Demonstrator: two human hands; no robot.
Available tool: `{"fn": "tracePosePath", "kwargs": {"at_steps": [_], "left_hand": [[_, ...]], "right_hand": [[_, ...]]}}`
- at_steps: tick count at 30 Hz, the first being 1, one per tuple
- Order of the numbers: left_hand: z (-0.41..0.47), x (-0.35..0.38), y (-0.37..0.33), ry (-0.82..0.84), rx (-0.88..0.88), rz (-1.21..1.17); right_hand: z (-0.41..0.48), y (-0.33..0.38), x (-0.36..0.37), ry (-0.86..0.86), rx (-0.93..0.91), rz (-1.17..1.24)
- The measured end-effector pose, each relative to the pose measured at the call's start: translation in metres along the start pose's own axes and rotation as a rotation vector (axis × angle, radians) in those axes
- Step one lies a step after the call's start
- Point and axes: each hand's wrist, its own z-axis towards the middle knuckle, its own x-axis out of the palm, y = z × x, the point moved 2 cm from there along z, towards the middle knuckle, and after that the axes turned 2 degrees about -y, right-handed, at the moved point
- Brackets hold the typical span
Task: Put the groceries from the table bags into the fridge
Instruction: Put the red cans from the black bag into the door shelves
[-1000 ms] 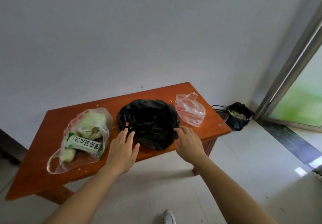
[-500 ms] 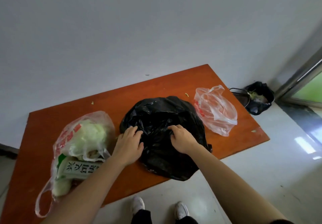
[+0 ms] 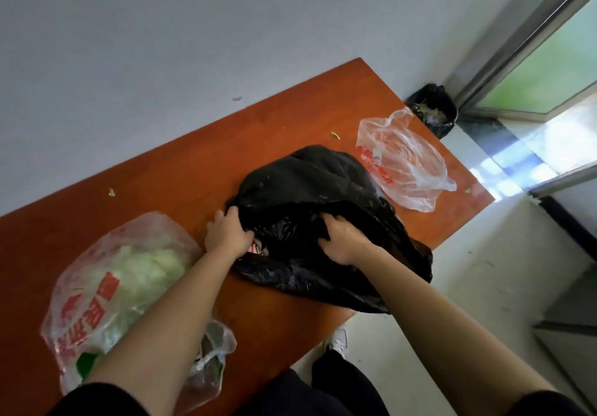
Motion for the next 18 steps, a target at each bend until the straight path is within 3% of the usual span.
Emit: {"fn": "tracePosePath", "kwargs": {"at_steps": [7,11,15,18], "left_hand": [[0.009,0.006,0.014,0.034,-0.191,-0.369],[-0.008,0.012,0.009,-0.001,-0.234,-0.621],[-0.023,0.02,0.017,0.062,-0.215,-0.775],[-0.025,0.02,0.026,0.048,-0.224,-0.77]], "right_hand": [[0.03,0.021,-0.001,-0.093,0.06,0.117],[0.045,0.029,0.008,-0.028,0.125,0.082],[0.023,0.053,0.027,-0.156,-0.022,-0.001],[0.0,0.068,0.057,-0.005,-0.13,0.115]]}}
